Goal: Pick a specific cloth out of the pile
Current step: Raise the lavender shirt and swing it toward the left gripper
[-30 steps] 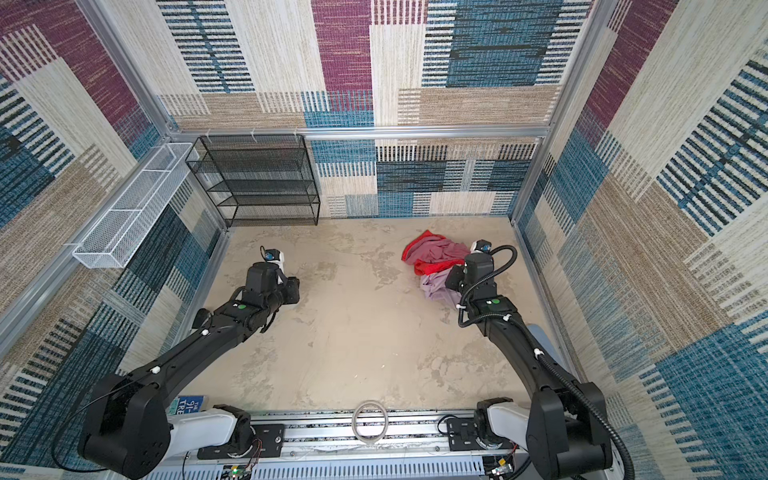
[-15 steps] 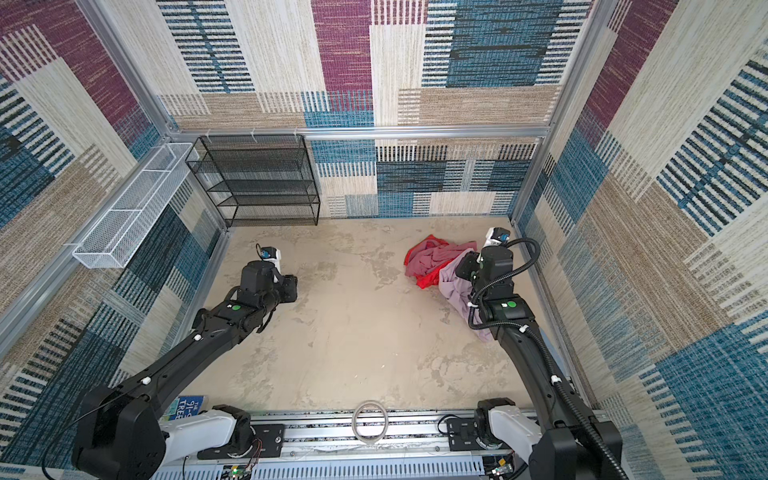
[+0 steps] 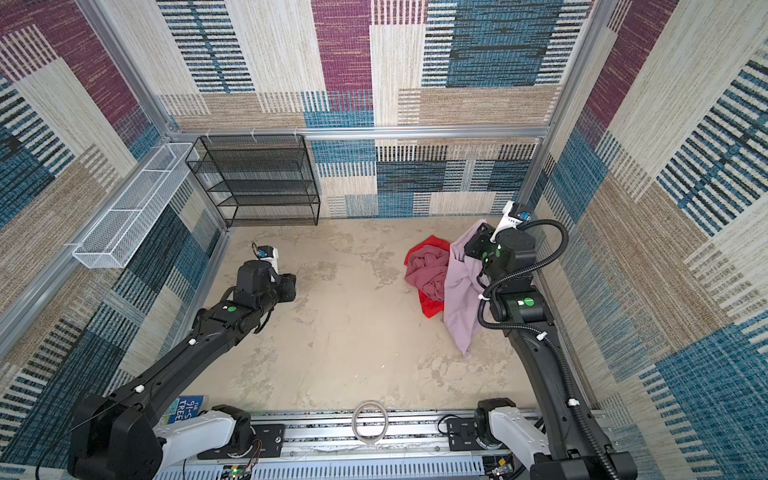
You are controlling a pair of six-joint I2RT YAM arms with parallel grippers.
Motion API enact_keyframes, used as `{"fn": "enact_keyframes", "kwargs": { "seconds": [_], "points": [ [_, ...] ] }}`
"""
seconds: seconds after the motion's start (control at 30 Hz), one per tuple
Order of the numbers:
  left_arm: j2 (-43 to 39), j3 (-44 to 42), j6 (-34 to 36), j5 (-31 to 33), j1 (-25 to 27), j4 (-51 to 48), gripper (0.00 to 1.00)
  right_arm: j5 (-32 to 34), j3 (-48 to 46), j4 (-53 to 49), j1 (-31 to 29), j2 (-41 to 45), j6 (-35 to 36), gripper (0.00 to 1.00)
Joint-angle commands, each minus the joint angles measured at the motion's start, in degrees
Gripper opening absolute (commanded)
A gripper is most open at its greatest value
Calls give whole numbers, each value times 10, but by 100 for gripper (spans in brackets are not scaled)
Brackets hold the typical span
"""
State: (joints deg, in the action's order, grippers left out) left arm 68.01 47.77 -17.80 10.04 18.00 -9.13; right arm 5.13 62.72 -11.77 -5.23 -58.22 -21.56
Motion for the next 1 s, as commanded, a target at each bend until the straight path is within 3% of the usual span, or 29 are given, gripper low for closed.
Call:
{"fn": "enact_keyframes", "kwargs": {
  "seconds": [0.0,0.13,0.57,0.97],
  "points": [
    [-7,16,-11,-6,-1,-29,48,-12,31,20,-1,-4,15,0],
    [-14,42,-20,-8,-1,-68,47,-32,75,19,0,-12,19,0],
    [-68,101,-32,-11,-1,-159,47,-186,241,22,-19,-79,9,0],
    [-105,131,-26,8,-1,-226,47,-222,389,-1,-156,-195,49,0]
  ]
}}
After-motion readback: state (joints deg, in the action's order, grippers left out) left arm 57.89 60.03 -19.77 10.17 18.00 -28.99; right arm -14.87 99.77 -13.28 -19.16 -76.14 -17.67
